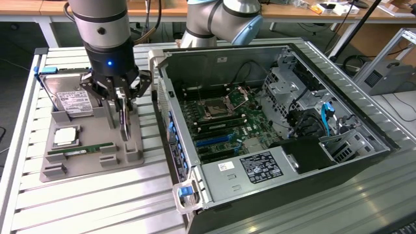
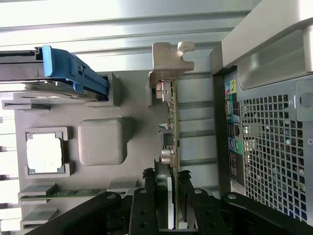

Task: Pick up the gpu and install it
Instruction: 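Pick up the gpu and move the gpu toward the slot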

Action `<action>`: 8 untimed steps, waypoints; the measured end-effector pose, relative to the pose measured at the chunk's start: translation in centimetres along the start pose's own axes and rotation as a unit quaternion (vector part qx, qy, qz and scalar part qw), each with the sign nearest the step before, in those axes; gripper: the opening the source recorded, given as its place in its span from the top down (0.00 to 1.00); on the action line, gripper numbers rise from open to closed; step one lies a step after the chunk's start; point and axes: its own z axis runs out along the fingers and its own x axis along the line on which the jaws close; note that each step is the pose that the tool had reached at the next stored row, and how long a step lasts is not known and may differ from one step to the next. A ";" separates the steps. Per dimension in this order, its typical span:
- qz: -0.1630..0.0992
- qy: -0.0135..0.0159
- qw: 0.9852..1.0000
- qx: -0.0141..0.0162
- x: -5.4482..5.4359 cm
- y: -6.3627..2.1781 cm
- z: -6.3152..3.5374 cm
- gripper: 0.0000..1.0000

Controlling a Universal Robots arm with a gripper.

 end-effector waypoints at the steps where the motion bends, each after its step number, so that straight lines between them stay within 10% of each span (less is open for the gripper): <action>1: 0.000 0.000 1.000 0.000 0.0 0.00 -0.07 0.70; 8: 0.000 0.000 1.000 0.000 0.0 0.01 -0.38 0.70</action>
